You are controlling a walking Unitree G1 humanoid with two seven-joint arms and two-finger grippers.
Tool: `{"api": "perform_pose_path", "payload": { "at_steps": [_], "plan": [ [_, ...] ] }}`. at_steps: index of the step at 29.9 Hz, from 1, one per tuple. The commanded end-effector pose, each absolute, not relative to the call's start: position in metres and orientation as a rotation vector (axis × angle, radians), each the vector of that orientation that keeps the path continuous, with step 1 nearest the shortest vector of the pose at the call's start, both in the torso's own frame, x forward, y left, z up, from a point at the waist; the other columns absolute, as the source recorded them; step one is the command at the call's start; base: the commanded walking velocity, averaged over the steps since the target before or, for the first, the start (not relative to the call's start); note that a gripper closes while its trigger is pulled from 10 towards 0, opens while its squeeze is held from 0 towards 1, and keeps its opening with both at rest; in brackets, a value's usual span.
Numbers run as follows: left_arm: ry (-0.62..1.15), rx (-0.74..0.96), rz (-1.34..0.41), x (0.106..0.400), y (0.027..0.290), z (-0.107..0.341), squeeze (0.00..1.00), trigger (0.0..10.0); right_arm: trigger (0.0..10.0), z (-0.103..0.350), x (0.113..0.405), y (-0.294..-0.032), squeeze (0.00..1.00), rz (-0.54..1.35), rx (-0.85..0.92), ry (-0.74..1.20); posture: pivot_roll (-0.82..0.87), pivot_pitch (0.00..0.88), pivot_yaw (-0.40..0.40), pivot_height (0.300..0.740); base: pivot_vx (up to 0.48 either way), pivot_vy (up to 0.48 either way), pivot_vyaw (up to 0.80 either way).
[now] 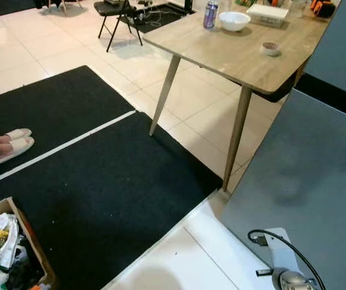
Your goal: Restocking fridge
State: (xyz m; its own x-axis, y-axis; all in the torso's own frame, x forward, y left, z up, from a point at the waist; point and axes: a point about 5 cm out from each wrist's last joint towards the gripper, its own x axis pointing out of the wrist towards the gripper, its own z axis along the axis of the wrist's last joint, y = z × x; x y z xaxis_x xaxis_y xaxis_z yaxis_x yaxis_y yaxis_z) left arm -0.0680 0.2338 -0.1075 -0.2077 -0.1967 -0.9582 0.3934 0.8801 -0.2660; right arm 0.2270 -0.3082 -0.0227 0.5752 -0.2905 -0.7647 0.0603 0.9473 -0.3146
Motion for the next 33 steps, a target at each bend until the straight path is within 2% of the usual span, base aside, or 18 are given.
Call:
{"api": "perform_pose_path", "payload": {
  "at_steps": [1, 4, 5, 6, 9, 11, 13, 15, 16, 19, 20, 22, 23, 26, 27, 28, 29, 33],
  "plan": [
    [1.804, 0.268, -0.549, -0.086, 0.256, -0.100, 0.00, 10.0, 10.0, -0.030, 0.218, -0.306, 0.00, -0.214, -0.262, 0.976, 0.05, 0.181, -0.003, 0.740, 0.000, 0.000, 0.00],
    [1.836, 0.392, -0.476, -0.084, 0.277, -0.095, 0.00, 10.0, 10.0, -0.031, 0.216, -0.307, 0.00, -0.223, -0.264, 0.984, 0.05, 0.174, -0.004, 0.740, 0.000, 0.000, 0.00],
    [1.773, 0.578, -0.269, -0.068, 0.312, -0.086, 0.00, 10.0, 10.0, -0.031, 0.214, -0.309, 0.00, -0.241, -0.260, 0.986, 0.05, 0.170, -0.004, 0.740, 0.000, 0.000, 0.00],
    [1.733, 0.638, -0.185, -0.059, 0.326, -0.081, 0.00, 10.0, 10.0, -0.031, 0.214, -0.310, 0.00, -0.249, -0.258, 0.987, 0.05, 0.167, -0.007, 0.740, 0.000, 0.000, 0.00],
    [1.694, 0.677, -0.112, -0.050, 0.338, -0.076, 0.00, 10.0, 10.0, -0.031, 0.213, -0.311, 0.00, -0.256, -0.258, 0.989, 0.05, 0.161, -0.008, 0.740, 0.000, 0.000, 0.00],
    [1.612, 0.769, -0.007, -0.026, 0.363, -0.064, 0.00, 10.0, 10.0, -0.033, 0.209, -0.313, 0.00, -0.276, -0.254, 0.998, 0.05, 0.154, -0.010, 0.740, 0.000, 0.000, 0.00],
    [1.612, 0.769, -0.007, -0.026, 0.363, -0.064, 0.00, 10.0, 10.0, -0.033, 0.209, -0.313, 0.00, -0.276, -0.254, 0.998, 0.05, 0.154, -0.010, 0.740, 0.000, 0.000, 0.00],
    [1.424, 0.808, 0.222, 0.020, 0.396, -0.041, 0.00, 10.0, 10.0, -0.034, 0.205, -0.314, 0.00, -0.298, -0.245, 1.005, 0.04, 0.139, -0.012, 0.740, 0.000, 0.000, 0.00],
    [1.424, 0.808, 0.222, 0.020, 0.396, -0.041, 0.00, 10.0, 10.0, -0.034, 0.205, -0.314, 0.00, -0.298, -0.245, 1.005, 0.04, 0.139, -0.012, 0.740, 0.000, 0.000, 0.00],
    [0.984, 0.625, 0.530, 0.095, 0.418, -0.004, 0.00, 10.0, 10.0, -0.036, 0.202, -0.314, 0.00, -0.330, -0.212, 0.993, 0.04, 0.122, -0.012, 0.740, 0.000, 0.000, 0.00],
    [0.984, 0.625, 0.530, 0.095, 0.418, -0.004, 0.00, 10.0, 10.0, -0.036, 0.202, -0.314, 0.00, -0.330, -0.212, 0.993, 0.04, 0.122, -0.012, 0.740, 0.000, 0.000, 0.00],
    [0.733, 0.465, 0.472, 0.142, 0.398, 0.002, 0.00, 10.0, 10.0, -0.038, 0.201, -0.311, 0.00, -0.366, -0.135, 0.964, 0.02, 0.104, -0.014, 0.740, 0.000, 0.000, 0.00],
    [0.733, 0.465, 0.472, 0.142, 0.398, 0.002, 0.00, 10.0, 10.0, -0.038, 0.201, -0.311, 0.00, -0.366, -0.135, 0.964, 0.02, 0.104, -0.014, 0.740, 0.000, 0.000, 0.00],
    [0.573, 0.269, 0.382, 0.179, 0.366, 0.001, 0.00, 10.0, 10.0, -0.042, 0.197, -0.308, 0.00, -0.410, -0.046, 0.946, 0.02, 0.088, -0.018, 0.740, 0.000, 0.000, 0.00],
    [0.524, 0.185, 0.330, 0.194, 0.350, 0.000, 0.00, 10.0, 10.0, -0.044, 0.195, -0.306, 0.00, -0.424, -0.012, 0.944, 0.01, 0.080, -0.019, 0.740, 0.000, 0.000, 0.00],
    [0.492, 0.104, 0.166, 0.215, 0.310, -0.009, 0.00, 10.0, 10.0, -0.051, 0.187, -0.301, 0.00, -0.434, 0.036, 0.962, -0.01, 0.060, -0.019, 0.740, 0.000, 0.000, -0.77],
    [0.492, 0.104, 0.166, 0.215, 0.310, -0.009, 0.00, 10.0, 10.0, -0.051, 0.187, -0.301, 0.00, -0.434, 0.036, 0.962, -0.01, 0.060, -0.019, 0.740, 0.000, 0.000, -0.77],
    [0.574, 0.072, -0.037, 0.218, 0.259, -0.032, 0.00, 10.0, 10.0, -0.063, 0.175, -0.288, 0.00, -0.398, 0.046, 1.020, -0.02, 0.011, -0.025, 0.740, 0.000, 0.000, -0.76]
  ]
}}
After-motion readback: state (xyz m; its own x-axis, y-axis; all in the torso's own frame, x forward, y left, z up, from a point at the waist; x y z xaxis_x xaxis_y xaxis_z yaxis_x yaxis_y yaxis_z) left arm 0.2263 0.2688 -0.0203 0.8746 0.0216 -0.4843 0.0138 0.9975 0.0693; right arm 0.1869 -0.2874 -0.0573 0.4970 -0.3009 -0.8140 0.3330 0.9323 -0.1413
